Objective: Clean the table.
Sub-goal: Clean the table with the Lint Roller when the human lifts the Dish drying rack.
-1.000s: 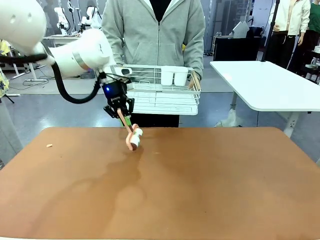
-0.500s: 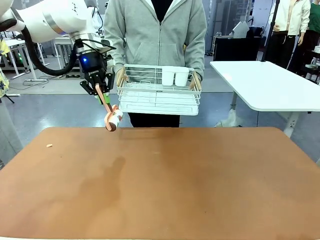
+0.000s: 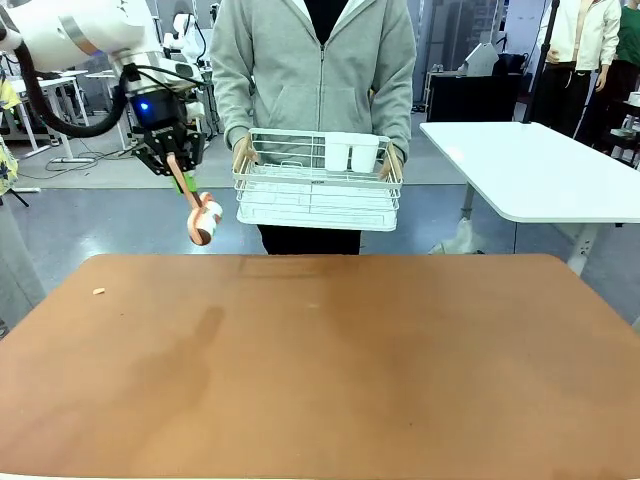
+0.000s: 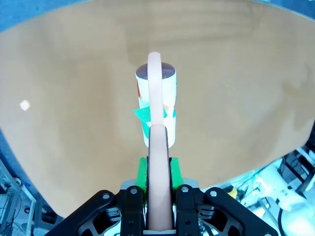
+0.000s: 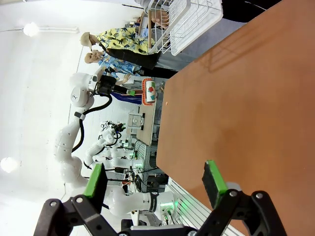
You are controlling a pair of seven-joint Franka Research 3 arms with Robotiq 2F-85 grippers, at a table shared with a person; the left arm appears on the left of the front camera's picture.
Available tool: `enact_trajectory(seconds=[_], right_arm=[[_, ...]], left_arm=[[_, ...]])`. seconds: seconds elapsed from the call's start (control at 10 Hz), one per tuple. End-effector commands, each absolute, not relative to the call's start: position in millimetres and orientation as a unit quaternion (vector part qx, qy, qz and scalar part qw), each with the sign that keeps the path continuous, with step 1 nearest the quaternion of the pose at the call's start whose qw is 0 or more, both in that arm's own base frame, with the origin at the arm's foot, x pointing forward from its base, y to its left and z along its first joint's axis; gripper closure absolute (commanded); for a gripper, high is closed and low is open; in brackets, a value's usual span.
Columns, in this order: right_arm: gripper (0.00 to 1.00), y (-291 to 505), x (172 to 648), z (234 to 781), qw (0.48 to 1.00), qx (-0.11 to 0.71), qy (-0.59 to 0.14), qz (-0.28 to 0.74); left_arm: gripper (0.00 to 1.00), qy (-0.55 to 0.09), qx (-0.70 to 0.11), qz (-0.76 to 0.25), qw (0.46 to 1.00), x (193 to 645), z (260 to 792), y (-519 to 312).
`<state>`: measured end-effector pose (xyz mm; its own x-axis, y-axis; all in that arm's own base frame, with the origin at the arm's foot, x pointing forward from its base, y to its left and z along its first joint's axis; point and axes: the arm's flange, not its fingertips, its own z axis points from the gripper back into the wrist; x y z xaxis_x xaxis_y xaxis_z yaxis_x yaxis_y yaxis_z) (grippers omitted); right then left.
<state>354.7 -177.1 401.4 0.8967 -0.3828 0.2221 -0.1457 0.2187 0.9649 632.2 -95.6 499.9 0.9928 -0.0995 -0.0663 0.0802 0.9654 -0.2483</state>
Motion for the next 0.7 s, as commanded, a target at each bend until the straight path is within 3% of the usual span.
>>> enact_trajectory(seconds=[0.0,0.4,0.5,0.6], right_arm=[[0.0,-175.9,354.9,404.4,0.746,0.624,-0.219,-0.078],[0.0,-175.9,354.9,404.4,0.746,0.624,-0.219,-0.078],[0.0,-175.9,354.9,404.4,0.746,0.624,-0.219,-0.078],[0.0,-175.9,354.9,404.4,0.746,0.624,-0.219,-0.078]], left_arm=[[0.79,-0.005,-0.071,-0.013,0.997,622.9,511.5,-59.1],[0.79,-0.1,-0.047,0.03,0.993,604.7,538.4,72.9],[0.79,-0.088,-0.046,0.031,0.995,599.3,547.1,107.1],[0.79,-0.035,-0.028,-0.005,0.999,594.2,551.9,141.3]])
